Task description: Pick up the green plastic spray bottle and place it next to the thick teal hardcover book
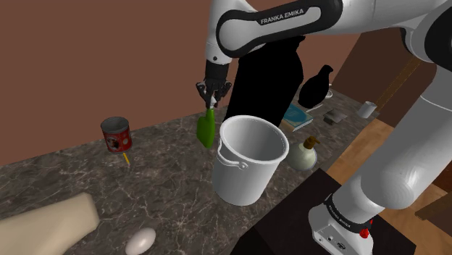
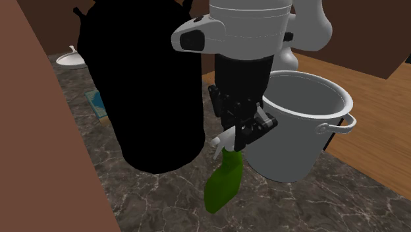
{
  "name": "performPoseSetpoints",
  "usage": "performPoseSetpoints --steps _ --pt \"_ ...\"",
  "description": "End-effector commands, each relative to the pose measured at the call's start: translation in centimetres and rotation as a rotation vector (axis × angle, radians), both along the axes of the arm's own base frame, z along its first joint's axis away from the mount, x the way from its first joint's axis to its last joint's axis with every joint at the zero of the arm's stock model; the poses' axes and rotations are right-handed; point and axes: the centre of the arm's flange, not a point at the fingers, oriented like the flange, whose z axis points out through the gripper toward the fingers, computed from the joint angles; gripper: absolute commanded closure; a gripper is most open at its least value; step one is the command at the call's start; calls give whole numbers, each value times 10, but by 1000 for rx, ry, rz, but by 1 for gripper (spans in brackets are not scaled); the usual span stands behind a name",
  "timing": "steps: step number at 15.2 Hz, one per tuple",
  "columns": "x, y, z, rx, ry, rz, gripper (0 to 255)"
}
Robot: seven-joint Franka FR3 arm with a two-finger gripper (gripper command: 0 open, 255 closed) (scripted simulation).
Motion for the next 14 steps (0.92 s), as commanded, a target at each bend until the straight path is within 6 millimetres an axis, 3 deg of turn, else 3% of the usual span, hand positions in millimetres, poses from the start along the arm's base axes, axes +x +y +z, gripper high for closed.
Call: performPoseSetpoints --steps 1,14 --pt "-1 0 10 0 0 0 255" --pt "-1 0 79 0 0 0 255"
